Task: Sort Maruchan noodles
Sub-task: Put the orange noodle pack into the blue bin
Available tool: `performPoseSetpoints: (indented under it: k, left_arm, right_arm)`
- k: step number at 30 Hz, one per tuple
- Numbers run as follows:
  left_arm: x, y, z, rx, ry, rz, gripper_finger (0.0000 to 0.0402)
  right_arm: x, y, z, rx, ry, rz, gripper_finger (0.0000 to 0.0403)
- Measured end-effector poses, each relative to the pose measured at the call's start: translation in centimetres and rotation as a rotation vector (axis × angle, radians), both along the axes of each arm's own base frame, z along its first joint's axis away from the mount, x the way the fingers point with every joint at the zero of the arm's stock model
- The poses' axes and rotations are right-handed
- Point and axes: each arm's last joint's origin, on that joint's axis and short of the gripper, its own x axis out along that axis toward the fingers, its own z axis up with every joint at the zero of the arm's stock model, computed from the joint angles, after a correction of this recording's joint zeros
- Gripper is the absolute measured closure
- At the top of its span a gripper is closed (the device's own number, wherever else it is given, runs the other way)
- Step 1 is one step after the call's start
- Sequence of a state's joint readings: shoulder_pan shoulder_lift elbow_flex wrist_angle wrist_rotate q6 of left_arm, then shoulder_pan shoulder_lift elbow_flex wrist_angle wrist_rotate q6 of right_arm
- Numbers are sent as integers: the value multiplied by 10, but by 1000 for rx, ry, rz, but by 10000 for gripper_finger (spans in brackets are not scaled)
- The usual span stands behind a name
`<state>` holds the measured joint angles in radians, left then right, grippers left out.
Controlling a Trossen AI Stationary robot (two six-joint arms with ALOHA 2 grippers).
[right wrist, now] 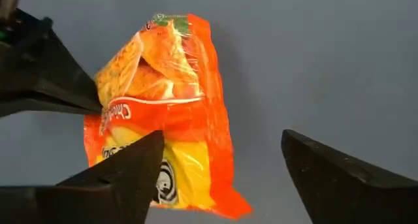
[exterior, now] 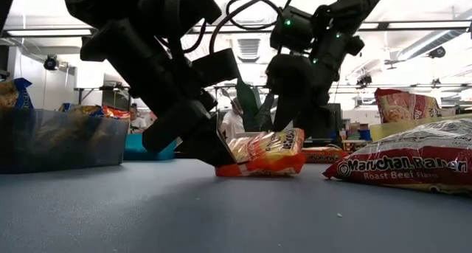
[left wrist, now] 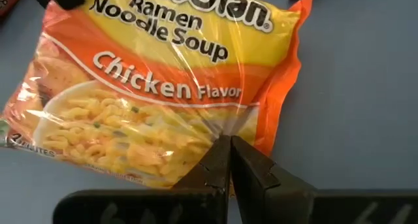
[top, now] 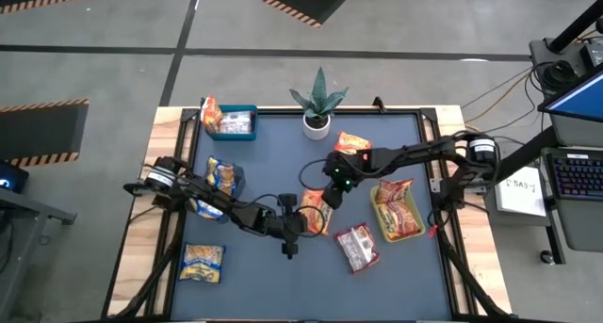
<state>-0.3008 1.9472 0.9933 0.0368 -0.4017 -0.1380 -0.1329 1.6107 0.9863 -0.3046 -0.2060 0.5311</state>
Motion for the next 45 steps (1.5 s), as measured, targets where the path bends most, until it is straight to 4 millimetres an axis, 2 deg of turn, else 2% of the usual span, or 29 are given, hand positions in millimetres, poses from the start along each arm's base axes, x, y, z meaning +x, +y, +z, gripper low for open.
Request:
performPoseSetpoints:
  k: [6,11,15,25,29,34,37,40,45]
  left_arm:
    - [1,0,0,-4,-14,0,401]
    - [2,0,0,-6,-21,0,401]
    - [2,0,1,-10,-27,1,401]
    - [1,-1,5,-12,-37,-8,401]
    - [-4,-3,23,15,-44,-47,401]
    - [-17,-3,54,38,-49,-85,401]
    - [-28,-1,69,46,-97,-100,401]
    - [-44,3,79,25,-202,-110,401]
    - [-74,13,91,-88,-509,-89,397]
  right_arm:
    - [10,2,-7,85,-65,72,82]
    - [16,4,-6,125,-128,112,99]
    - [19,5,-4,131,-160,125,134]
    - [20,10,-5,102,-177,195,267]
    - [20,11,-2,66,-202,242,302]
    - [17,19,7,-23,-231,300,303]
    - [15,30,16,-151,-244,320,300]
    - [13,46,23,-284,-262,379,300]
    - [11,72,25,-480,-258,444,300]
